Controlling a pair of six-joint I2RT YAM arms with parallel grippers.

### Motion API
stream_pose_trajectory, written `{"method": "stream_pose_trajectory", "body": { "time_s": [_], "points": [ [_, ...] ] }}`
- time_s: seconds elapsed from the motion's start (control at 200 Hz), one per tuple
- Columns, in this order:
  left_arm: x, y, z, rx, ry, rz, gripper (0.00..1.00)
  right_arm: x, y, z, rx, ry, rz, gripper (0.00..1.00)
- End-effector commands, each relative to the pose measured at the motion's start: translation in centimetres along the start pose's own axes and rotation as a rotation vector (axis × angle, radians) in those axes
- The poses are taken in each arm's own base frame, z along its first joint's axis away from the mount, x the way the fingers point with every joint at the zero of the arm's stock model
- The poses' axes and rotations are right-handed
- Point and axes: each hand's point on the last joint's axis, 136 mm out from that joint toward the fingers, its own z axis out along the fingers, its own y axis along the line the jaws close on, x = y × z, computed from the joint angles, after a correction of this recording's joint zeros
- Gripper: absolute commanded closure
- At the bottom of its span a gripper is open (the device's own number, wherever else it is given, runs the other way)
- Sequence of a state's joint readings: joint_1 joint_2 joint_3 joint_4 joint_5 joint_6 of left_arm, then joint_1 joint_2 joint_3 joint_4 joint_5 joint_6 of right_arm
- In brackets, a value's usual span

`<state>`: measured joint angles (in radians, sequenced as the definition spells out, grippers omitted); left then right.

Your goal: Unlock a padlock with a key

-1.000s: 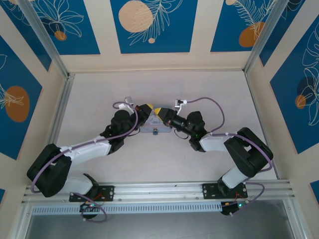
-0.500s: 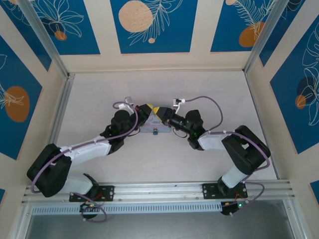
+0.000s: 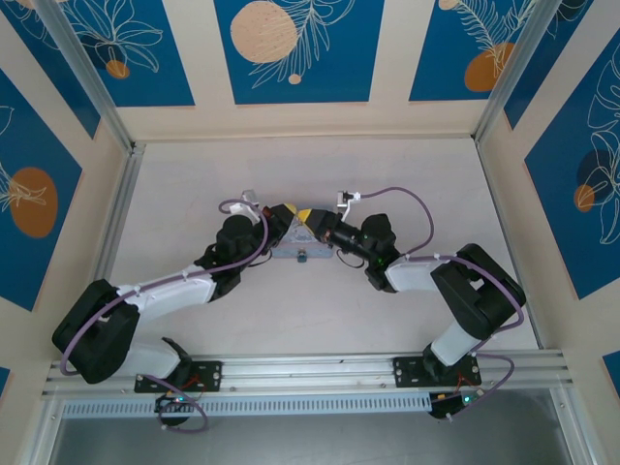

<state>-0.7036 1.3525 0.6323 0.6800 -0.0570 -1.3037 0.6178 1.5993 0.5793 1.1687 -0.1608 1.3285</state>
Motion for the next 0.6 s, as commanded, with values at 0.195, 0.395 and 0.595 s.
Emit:
{"method": "stream_pose_trajectory", "body": {
  "time_s": [0.195, 0.395, 0.595],
  "points": [
    [-0.4, -1.6, -0.4, 0.045, -0.026, 0.002, 1.00, 0.5, -0.1, -0.3, -0.010, 0.025, -0.012, 0.79],
    [-0.5, -1.6, -0.4, 0.044, -0.027, 0.002, 1.00, 1.0, -0.3, -0.2, -0.006, 0.040, -0.005, 0.78],
    [-0.4, -1.5, -0.4, 0.041, -0.025, 0.002, 1.00, 1.4, -0.4, -0.1, -0.008, 0.050, -0.011, 0.76]
  ]
}}
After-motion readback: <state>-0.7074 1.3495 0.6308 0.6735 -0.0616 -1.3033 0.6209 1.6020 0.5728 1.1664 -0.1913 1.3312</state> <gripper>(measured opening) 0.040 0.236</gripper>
